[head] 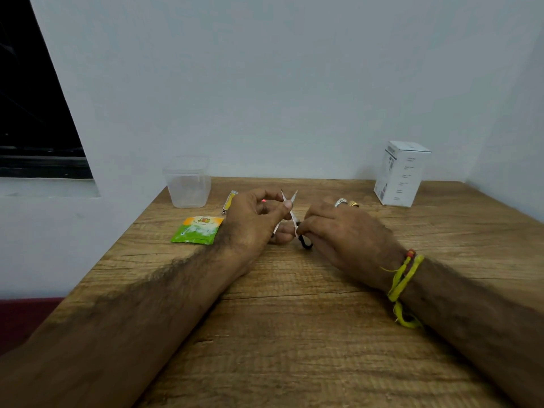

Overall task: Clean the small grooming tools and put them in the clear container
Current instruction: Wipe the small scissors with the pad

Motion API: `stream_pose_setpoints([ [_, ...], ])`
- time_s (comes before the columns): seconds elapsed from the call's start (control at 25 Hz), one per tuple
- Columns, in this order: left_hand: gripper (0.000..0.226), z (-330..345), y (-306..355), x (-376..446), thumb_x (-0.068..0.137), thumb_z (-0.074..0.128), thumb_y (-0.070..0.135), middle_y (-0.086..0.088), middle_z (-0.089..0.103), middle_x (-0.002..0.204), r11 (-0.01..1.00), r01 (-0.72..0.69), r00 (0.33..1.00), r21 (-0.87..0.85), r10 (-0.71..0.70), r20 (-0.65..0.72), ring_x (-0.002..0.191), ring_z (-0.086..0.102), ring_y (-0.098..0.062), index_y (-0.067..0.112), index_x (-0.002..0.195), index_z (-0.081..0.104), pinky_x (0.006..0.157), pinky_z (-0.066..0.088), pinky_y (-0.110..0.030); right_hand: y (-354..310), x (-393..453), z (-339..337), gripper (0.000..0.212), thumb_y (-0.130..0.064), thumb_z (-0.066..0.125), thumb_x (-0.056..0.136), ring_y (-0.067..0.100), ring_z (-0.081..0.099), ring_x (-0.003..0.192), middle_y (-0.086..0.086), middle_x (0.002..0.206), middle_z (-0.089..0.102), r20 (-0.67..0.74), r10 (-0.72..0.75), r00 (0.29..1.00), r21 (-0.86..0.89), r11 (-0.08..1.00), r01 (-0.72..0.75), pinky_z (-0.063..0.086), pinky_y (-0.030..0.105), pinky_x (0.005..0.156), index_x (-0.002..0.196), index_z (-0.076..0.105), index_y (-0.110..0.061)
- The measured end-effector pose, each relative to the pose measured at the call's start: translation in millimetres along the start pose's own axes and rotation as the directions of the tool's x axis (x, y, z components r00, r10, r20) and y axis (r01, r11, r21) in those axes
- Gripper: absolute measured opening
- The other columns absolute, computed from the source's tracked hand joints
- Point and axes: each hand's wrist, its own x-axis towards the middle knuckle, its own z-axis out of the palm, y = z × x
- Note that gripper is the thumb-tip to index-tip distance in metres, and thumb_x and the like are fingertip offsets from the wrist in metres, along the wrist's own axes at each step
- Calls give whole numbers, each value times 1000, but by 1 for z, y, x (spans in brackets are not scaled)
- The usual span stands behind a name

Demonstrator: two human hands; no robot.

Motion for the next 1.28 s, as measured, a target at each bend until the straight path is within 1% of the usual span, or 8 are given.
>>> stream_pose_setpoints([
  [0.16,24,1,1,0,89,72,2,-9,70,65,999,25,1000,-34,-25,-12,47,65,-17,-6,110,61,48,58,-27,2,0,-2,13,-18,59,92,27,61,84,0,95,65,18,-3,1000,21,1000,2,52,44,68,92,72,-19],
  [0.28,22,2,4,-1,91,70,3,-14,71,71,1000,11,1000,-1,-11,-10,46,66,-16,-5,109,60,42,53,-23,3,0,-5,17,-22,56,91,25,61,84,-3,92,66,50,-29,998,64,998,26,51,40,66,91,74,-21],
  [0.36,18,1,3,0,92,70,4,-11,71,69,1000,-10,1000,26,10,-13,47,67,-16,-2,106,61,40,50,-22,4,-1,-6,19,-23,55,91,25,61,85,-3,92,66,64,-28,998,78,997,23,49,38,66,92,74,-21],
  [0.52,11,-1,1,2,92,70,4,-9,72,67,999,-28,1000,33,28,5,50,69,-18,3,99,63,39,48,-21,3,-1,-6,17,-22,58,92,23,61,88,-3,92,67,85,-15,996,110,994,6,51,41,70,94,75,-20],
  [0.64,13,-1,1,2,92,70,4,-6,72,65,999,-21,1000,29,21,-6,49,69,-17,2,102,63,39,48,-21,0,-2,-7,14,-18,62,89,20,62,87,-2,89,67,84,-39,996,121,992,28,51,36,72,92,75,-19],
  [0.84,13,-1,2,2,93,69,4,-15,71,75,1000,-13,1000,25,13,-11,49,69,-17,1,104,62,38,48,-21,2,-2,-14,20,-20,58,87,19,64,88,-3,90,69,140,-20,990,164,987,-3,53,39,73,94,77,-19],
  [1.0,15,-2,2,3,93,69,4,-17,72,76,999,-18,1000,34,18,-16,49,69,-18,0,106,62,38,48,-21,3,-3,-16,16,-16,63,90,18,63,91,-4,95,69,184,12,983,153,987,-41,51,37,77,99,77,-20],
  [1.28,17,-3,0,4,93,68,4,-17,72,76,999,-35,999,38,36,-9,50,70,-20,-2,107,61,37,47,-21,2,-1,-14,20,-27,54,97,21,60,96,-6,103,63,215,50,975,92,993,-71,50,43,80,106,71,-26],
])
